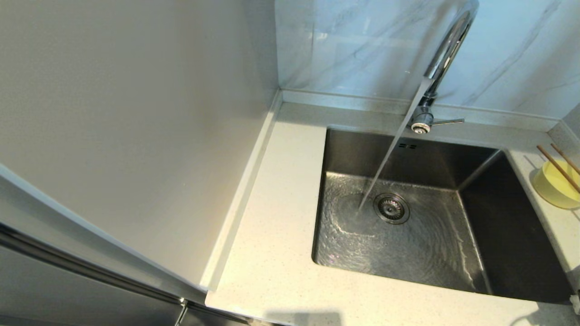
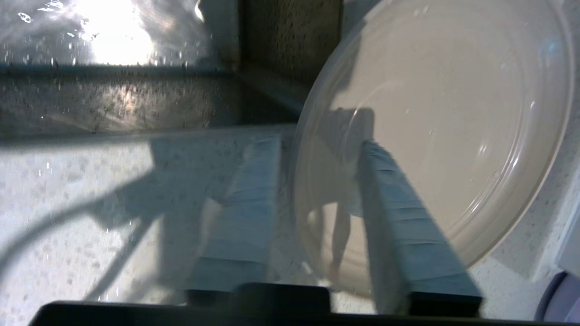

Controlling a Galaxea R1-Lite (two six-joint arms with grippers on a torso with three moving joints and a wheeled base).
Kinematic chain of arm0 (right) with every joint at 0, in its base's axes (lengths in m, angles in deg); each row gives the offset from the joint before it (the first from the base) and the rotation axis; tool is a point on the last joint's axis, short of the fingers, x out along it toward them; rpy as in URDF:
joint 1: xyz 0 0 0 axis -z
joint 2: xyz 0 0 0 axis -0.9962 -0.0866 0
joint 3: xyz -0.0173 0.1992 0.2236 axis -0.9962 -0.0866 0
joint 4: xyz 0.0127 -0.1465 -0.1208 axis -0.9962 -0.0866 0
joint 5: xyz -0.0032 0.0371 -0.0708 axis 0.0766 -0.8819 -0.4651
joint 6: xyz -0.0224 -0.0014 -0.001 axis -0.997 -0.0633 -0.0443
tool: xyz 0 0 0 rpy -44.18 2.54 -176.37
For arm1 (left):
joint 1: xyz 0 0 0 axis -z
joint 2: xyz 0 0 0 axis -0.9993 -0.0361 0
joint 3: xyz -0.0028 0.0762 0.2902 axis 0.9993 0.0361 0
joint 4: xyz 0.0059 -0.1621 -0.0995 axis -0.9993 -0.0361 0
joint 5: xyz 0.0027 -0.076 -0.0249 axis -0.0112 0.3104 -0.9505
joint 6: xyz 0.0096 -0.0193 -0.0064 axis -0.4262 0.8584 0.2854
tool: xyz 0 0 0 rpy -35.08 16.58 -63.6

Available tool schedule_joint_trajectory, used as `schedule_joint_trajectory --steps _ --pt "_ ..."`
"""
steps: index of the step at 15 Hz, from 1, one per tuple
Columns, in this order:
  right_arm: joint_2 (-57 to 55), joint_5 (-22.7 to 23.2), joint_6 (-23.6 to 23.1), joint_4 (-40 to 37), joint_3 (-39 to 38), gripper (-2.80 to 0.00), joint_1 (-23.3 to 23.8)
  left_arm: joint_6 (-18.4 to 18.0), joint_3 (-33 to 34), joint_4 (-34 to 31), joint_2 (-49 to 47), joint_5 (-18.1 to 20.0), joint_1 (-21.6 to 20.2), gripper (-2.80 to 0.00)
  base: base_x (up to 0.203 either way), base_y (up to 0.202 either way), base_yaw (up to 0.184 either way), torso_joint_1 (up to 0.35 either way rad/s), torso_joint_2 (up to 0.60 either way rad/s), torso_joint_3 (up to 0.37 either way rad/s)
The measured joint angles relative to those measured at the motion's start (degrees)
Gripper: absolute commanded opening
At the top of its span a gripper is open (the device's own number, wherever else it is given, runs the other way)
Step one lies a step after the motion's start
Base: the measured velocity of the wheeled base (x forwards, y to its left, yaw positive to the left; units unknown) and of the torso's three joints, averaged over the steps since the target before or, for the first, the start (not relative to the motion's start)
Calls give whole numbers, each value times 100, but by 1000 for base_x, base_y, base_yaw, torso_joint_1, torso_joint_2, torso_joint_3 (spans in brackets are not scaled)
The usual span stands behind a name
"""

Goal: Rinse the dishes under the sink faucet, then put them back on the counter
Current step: Place the plate on the table

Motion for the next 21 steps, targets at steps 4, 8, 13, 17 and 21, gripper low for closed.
schedule_joint_trajectory --steps 4,8,13,17,21 --pt "-6 13 186 378 22 0 7 2 0 0 0 -1 0 -280 0 0 0 0 0 0" --pt "558 576 118 196 201 0 7 2 0 2 0 0 2 -280 0 0 0 0 0 0" --pt "877 1904 94 -2053 1945 0 326 2 0 0 0 1 0 -280 0 0 0 0 0 0" --pt "431 2304 199 -3585 3699 0 443 2 0 0 0 1 2 -280 0 0 0 0 0 0" --pt "-315 2281 143 -4180 5221 0 477 1 0 0 0 -1 2 -280 0 0 0 0 0 0"
